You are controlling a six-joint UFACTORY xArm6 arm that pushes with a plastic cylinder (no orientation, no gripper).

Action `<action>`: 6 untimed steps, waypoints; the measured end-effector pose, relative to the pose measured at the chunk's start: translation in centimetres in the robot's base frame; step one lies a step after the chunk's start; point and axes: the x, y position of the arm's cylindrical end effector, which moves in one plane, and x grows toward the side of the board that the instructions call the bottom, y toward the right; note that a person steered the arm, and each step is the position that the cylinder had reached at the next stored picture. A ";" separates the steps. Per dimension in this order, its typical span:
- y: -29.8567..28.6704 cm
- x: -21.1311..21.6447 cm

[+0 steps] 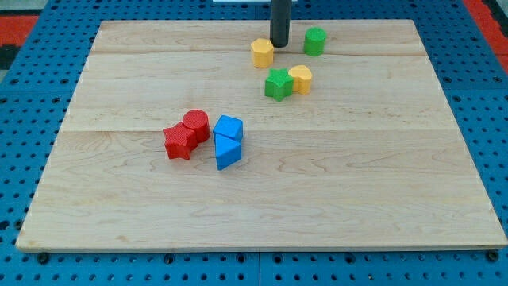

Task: Push the yellow heart to the center right

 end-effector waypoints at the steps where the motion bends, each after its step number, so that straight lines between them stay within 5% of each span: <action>1: -2.0 -0.5; 6: -7.8 -1.1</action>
